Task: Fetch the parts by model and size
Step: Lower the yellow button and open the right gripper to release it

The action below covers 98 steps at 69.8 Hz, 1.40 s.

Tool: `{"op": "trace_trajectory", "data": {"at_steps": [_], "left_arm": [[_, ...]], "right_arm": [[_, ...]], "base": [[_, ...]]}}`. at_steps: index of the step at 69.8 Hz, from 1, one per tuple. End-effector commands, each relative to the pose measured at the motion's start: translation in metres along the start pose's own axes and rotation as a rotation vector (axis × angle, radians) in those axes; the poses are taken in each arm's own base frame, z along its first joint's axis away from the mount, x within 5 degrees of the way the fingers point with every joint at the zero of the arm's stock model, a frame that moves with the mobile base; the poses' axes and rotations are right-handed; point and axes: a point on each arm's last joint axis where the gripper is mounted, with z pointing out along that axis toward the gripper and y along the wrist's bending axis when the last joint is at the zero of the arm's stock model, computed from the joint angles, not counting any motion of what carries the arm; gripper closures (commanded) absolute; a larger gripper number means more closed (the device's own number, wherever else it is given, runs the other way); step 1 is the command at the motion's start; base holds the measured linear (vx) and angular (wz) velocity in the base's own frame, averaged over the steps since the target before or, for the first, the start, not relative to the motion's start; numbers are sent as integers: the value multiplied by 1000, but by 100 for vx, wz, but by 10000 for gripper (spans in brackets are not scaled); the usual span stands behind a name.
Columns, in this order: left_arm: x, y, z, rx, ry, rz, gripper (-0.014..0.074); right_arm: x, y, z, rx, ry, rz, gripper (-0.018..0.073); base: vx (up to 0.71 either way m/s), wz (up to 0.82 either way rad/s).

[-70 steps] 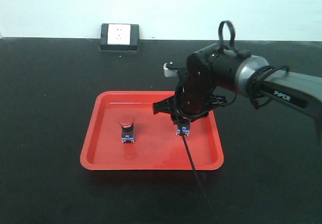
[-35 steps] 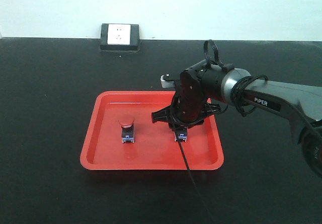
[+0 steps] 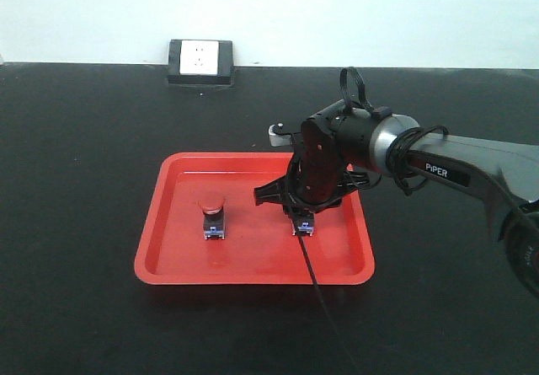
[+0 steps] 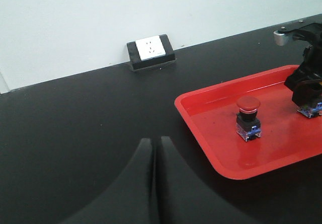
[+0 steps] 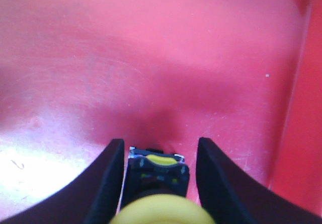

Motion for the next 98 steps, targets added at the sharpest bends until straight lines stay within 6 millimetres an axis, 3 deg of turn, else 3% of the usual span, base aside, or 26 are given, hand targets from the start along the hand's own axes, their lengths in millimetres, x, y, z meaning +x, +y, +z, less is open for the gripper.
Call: {"op": "trace_trajectory", "data": {"at_steps": [1, 13, 23, 51, 76, 98], "left_arm": [[-12, 0, -1, 9, -70, -2, 604], [-12, 0, -1, 9, -69, -2, 604], [-12, 0, -1, 9, -68, -2, 604], [-12, 0, -1, 9, -68, -2, 604], [-12, 0, -1, 9, -66, -2, 604], [-11, 1, -1, 8, -64, -2, 604]], "right_arm": [[-15, -1, -29, -18, -104, -4, 292], [-14, -1, -29, -19, -95, 14, -6], [-14, -1, -29, -16, -87, 14, -172], [-13, -2, -33, -14, -82, 15, -106], [-18, -2, -62, -51, -164, 30, -74], [3, -10, -88, -114, -301, 26, -49]], "base": [[0, 0], [0, 0], [0, 0], [0, 0], [0, 0], [0, 0]]}}
